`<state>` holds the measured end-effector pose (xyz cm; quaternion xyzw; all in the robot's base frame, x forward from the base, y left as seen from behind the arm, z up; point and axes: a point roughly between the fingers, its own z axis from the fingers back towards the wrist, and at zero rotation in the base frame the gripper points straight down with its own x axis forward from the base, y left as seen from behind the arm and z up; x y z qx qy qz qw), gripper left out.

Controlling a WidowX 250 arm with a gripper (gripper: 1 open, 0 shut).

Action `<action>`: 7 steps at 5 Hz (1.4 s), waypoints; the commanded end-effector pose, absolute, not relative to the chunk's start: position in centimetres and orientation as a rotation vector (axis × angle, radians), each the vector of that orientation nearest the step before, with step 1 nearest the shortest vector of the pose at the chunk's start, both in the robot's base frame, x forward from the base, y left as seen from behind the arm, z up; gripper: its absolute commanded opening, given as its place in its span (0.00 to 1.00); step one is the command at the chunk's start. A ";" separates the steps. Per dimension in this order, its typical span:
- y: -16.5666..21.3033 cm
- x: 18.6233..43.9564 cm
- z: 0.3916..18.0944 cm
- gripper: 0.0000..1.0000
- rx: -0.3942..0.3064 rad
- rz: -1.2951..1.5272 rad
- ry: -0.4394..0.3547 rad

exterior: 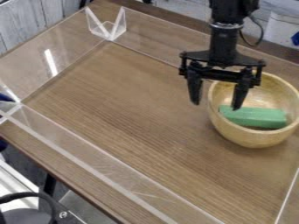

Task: Remove the green block from inside the brown bowl and put it on the table

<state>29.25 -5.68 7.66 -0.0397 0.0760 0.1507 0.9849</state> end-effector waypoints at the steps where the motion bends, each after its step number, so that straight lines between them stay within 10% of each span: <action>1: -6.3 30.1 8.9 1.00 -0.116 0.282 0.104; 2: -6.6 30.1 8.4 0.00 -0.136 0.271 0.111; 7: -8.4 31.1 6.7 0.00 -0.158 0.126 0.156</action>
